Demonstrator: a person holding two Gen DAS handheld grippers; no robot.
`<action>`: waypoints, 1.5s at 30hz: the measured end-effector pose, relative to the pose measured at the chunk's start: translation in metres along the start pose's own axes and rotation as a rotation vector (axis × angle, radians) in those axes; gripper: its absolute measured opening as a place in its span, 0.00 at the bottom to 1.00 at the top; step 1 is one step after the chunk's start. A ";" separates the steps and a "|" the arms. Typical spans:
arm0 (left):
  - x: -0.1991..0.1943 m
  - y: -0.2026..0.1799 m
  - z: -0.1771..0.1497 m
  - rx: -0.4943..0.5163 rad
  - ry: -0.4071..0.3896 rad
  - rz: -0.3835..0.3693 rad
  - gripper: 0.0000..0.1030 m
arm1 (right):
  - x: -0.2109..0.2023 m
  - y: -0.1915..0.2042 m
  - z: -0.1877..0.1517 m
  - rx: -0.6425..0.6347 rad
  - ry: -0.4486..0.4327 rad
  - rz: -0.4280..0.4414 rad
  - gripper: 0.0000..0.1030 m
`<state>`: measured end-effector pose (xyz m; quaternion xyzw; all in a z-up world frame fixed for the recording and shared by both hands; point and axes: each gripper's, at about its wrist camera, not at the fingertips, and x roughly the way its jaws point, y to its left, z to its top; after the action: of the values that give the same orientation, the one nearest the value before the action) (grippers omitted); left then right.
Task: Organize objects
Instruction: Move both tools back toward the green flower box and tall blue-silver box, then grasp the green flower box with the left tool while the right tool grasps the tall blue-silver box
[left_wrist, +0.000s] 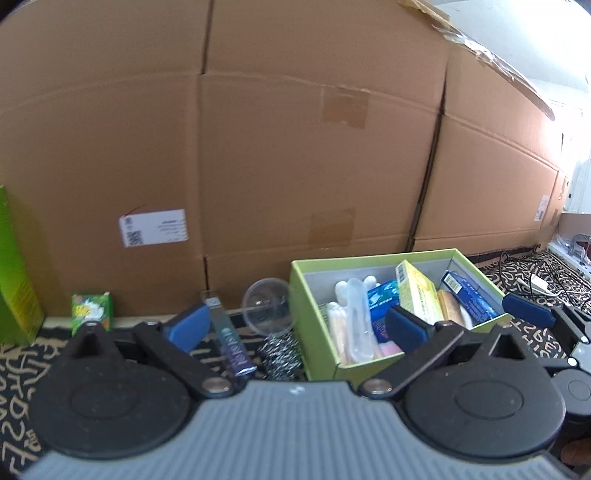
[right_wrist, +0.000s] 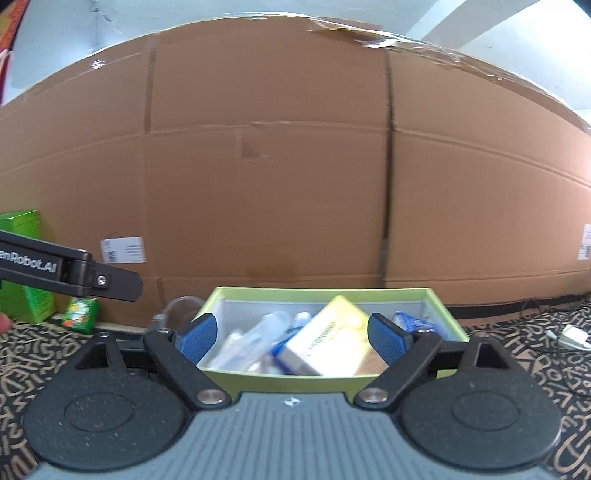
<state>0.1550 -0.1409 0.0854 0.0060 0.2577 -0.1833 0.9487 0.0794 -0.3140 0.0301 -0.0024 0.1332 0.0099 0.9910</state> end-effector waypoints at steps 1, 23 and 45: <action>-0.003 0.006 -0.003 -0.010 0.006 0.003 1.00 | -0.002 0.005 -0.001 -0.003 0.001 0.010 0.89; -0.040 0.164 -0.073 -0.198 0.062 0.132 1.00 | 0.036 0.140 -0.044 -0.089 0.214 0.259 0.77; 0.112 0.239 -0.037 -0.183 0.150 0.267 1.00 | 0.107 0.179 -0.049 -0.353 0.220 0.099 0.25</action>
<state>0.3098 0.0472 -0.0217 -0.0325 0.3404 -0.0307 0.9392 0.1662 -0.1331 -0.0456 -0.1702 0.2369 0.0811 0.9531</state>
